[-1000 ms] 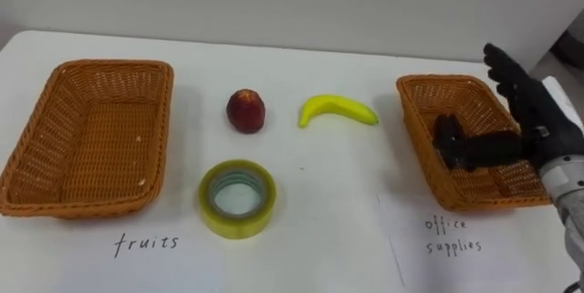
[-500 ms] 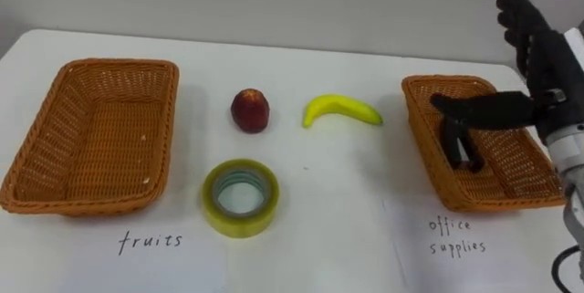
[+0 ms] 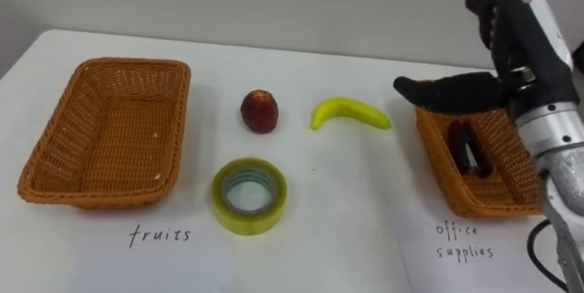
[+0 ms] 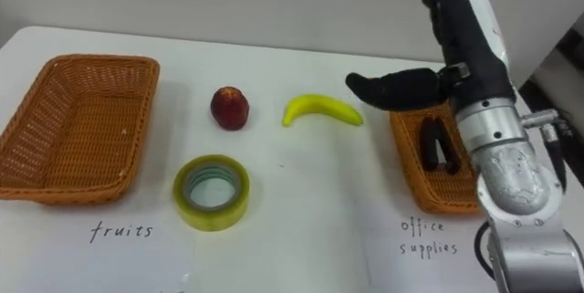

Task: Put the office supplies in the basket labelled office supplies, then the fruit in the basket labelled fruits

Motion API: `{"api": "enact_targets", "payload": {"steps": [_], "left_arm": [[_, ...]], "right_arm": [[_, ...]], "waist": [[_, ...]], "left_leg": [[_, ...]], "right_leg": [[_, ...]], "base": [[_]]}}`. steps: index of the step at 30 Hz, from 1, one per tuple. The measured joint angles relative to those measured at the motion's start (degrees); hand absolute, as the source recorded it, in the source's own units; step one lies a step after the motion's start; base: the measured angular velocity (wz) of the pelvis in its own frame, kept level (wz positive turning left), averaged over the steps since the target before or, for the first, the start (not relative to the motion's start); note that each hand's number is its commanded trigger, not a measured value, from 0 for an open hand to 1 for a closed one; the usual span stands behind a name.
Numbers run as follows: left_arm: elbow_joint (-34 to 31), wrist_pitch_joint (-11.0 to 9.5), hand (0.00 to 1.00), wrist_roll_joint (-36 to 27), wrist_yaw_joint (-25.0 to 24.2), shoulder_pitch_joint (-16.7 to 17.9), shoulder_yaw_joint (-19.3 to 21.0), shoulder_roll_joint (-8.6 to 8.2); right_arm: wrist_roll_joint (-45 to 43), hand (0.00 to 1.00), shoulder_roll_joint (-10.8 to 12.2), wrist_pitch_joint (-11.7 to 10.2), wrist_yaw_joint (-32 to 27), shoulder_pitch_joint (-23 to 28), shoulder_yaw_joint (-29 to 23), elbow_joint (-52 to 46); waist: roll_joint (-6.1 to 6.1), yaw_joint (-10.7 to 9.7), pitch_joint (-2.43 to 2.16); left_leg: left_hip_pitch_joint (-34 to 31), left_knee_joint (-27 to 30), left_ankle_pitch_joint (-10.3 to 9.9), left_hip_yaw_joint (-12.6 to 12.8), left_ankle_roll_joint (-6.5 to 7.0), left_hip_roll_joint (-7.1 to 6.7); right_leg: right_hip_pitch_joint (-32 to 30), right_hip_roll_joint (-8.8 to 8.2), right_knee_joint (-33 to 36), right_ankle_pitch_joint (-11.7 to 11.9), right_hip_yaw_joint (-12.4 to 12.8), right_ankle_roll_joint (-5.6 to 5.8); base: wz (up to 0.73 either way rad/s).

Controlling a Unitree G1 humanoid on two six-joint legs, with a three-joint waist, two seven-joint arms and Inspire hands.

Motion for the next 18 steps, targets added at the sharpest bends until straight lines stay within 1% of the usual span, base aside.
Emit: {"api": "enact_targets", "payload": {"steps": [3, 6, 9, 12, 16, 18], "left_arm": [[0.2, 0.2, 0.0, 0.0, 0.0, 0.0, -0.3, -0.29], [0.5, 0.4, 0.0, -0.1, 0.0, 0.0, -0.8, -0.29], [0.4, 1.3, 0.0, 0.1, 0.0, -0.1, -2.1, -0.47], [-0.1, 1.7, 0.0, 0.8, 0.0, -0.7, -2.5, -0.67], [-1.2, 2.4, 0.0, 1.3, -0.1, -1.1, -2.7, -0.65], [-1.3, 2.4, 0.0, 1.3, -0.1, -1.1, -2.9, -0.65]], "right_arm": [[-0.2, 0.0, 0.3, 0.0, 0.9, 0.0, 1.8, 0.1], [-0.6, 0.0, 0.4, 0.0, 1.2, 0.0, 3.0, 0.1], [-2.8, 0.0, 2.0, 0.4, 1.2, 0.0, 3.9, 0.1], [-3.7, 0.0, 2.3, 1.2, 1.2, 0.0, 6.0, 0.0], [-4.3, 0.0, 2.3, 1.3, 1.2, 0.0, 7.7, -0.1], [-4.9, 0.0, 2.3, 1.3, 1.1, 0.0, 7.9, -0.4]], "waist": [[-0.04, 0.0, 0.02], [0.09, 0.1, 0.12], [0.17, 0.7, 0.38], [0.17, 1.8, 0.37], [0.18, 3.1, 0.31], [0.11, 3.3, 0.27]], "left_leg": [[-0.3, 0.1, 0.0, -0.9, 0.0, -0.06], [-0.5, 0.3, 0.0, -1.2, 0.0, -0.03], [-1.1, 0.7, 0.0, -1.2, 0.0, -0.06], [-1.9, 0.9, 0.0, -1.2, -0.01, -0.06], [-2.2, 0.9, 0.0, -1.8, -0.01, -0.13], [-2.4, 1.0, 0.0, -2.4, -0.01, -0.22]], "right_leg": [[0.1, -0.17, 0.0, 0.0, -1.3, 0.0], [0.2, -0.18, 0.0, 0.0, -1.6, 0.01], [-0.1, -0.23, -0.1, 0.0, -1.7, 0.01], [-0.8, -0.21, -0.1, 0.0, -1.8, 0.0], [-0.8, -0.21, -0.3, 0.0, -2.1, -0.02], [-0.8, -0.28, -0.3, 0.0, -2.5, -0.01]], "base": [[0.14], [0.07], [0.02], [0.0], [0.07], [0.12]]}}
